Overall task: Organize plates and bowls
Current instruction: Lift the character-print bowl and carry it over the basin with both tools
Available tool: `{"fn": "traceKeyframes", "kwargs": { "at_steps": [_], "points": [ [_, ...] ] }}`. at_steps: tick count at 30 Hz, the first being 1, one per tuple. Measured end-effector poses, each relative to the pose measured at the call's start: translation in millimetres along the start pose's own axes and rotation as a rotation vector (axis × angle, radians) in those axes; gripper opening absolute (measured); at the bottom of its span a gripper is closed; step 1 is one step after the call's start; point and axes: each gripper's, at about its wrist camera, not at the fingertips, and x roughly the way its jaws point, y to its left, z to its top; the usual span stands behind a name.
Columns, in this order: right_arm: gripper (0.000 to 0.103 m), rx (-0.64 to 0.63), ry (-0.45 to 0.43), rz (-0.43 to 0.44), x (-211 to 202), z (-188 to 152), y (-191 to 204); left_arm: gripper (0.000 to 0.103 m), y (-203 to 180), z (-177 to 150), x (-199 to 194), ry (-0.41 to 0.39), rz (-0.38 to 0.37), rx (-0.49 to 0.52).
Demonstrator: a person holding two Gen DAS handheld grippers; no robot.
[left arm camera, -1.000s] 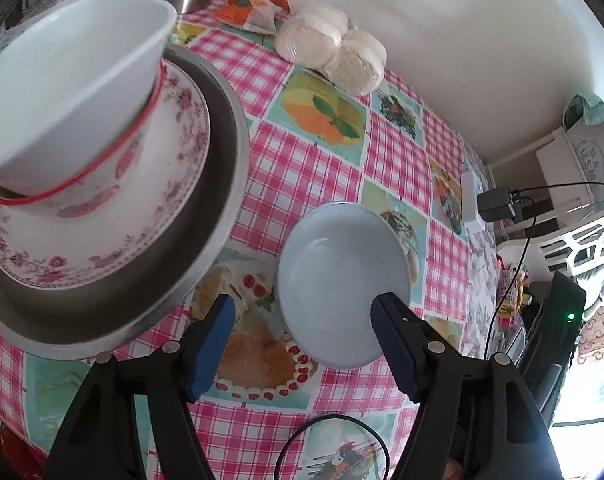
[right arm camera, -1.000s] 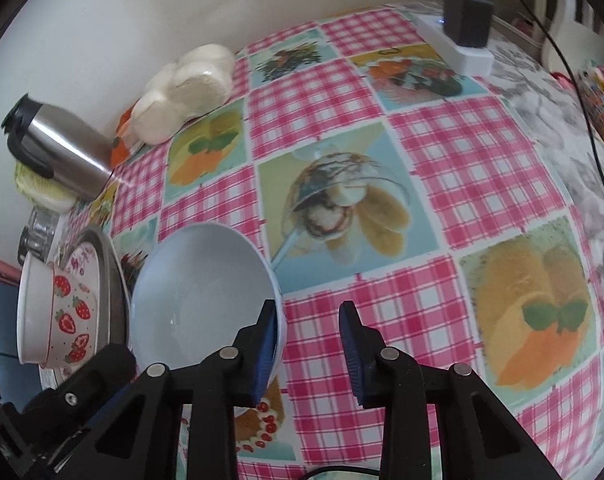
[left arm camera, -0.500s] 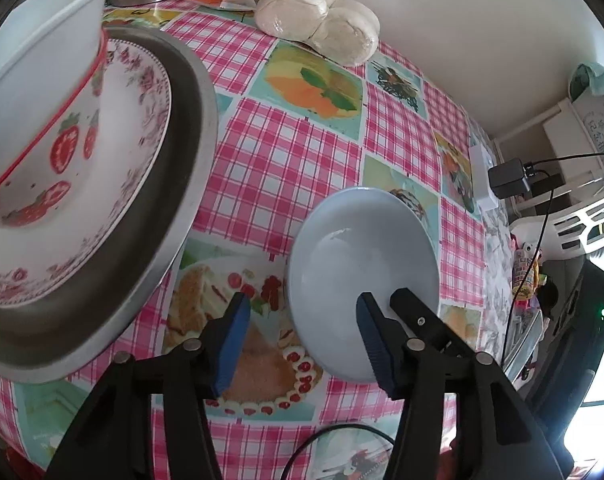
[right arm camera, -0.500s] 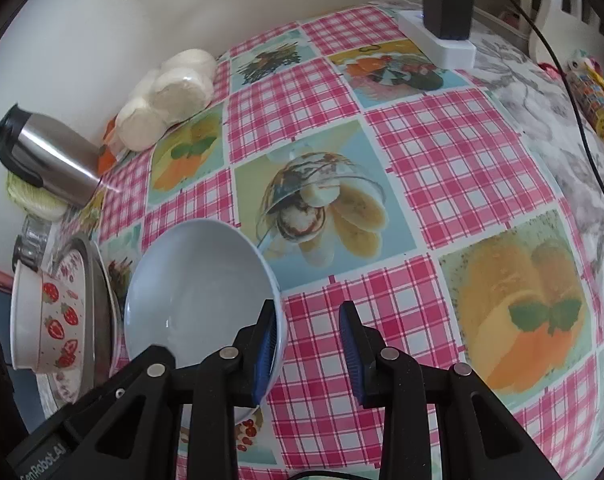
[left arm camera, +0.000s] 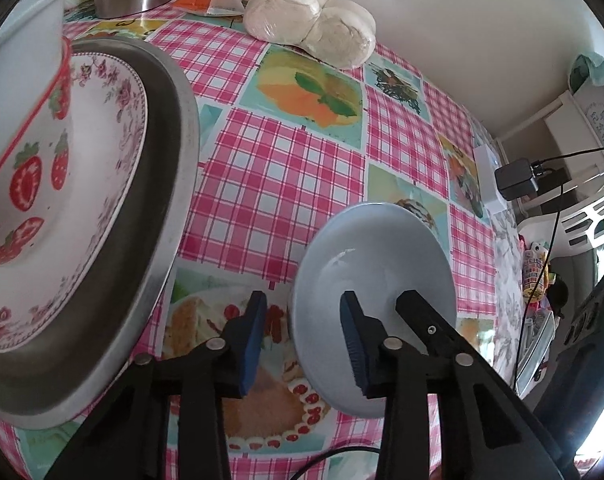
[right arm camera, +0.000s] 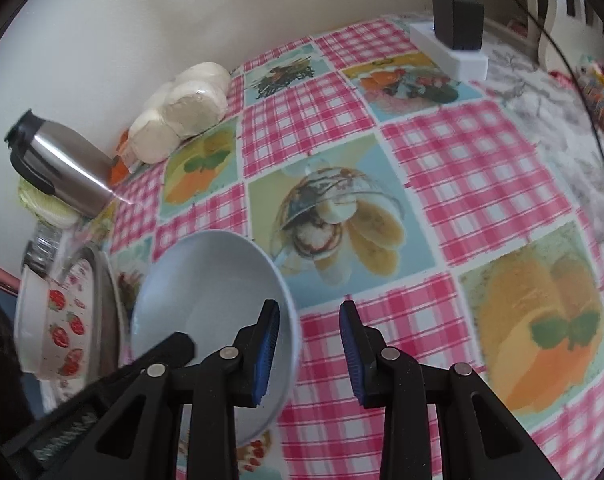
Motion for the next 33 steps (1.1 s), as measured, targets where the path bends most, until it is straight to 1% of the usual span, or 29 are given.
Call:
{"fn": "traceKeyframes", "kwargs": {
  "at_steps": [4,8,11,13,15,16,22,26,28,33],
  "points": [
    [0.034,0.006,0.024,-0.001,6,0,1,0.033,1,1,5,0.004,-0.004,-0.001],
    [0.035,-0.004,0.024,-0.009,10,0,6,0.025,5,2,12,0.011,-0.006,-0.009],
    [0.033,-0.010,0.025,-0.009,12,0,9,0.022,8,3,12,0.013,-0.032,-0.020],
    [0.029,-0.002,0.028,0.012,14,0,10,0.021,7,3,12,0.011,-0.035,-0.013],
    [0.022,0.003,0.026,0.026,14,0,11,0.018,7,3,12,0.009,-0.041,-0.006],
    [0.021,0.006,0.023,0.024,13,0,11,0.017,7,3,12,0.009,-0.043,-0.004],
    [0.018,0.012,0.018,0.016,9,1,8,0.014,7,5,12,0.008,-0.047,0.004],
    [0.013,-0.010,0.003,-0.015,1,1,10,0.013,4,6,11,0.005,-0.045,0.019],
    [0.013,-0.021,-0.004,-0.029,-1,1,12,0.013,3,6,10,0.006,-0.051,0.021],
    [0.013,-0.028,-0.021,-0.034,-10,4,13,0.013,0,8,2,-0.003,-0.070,0.028]
  ]
}}
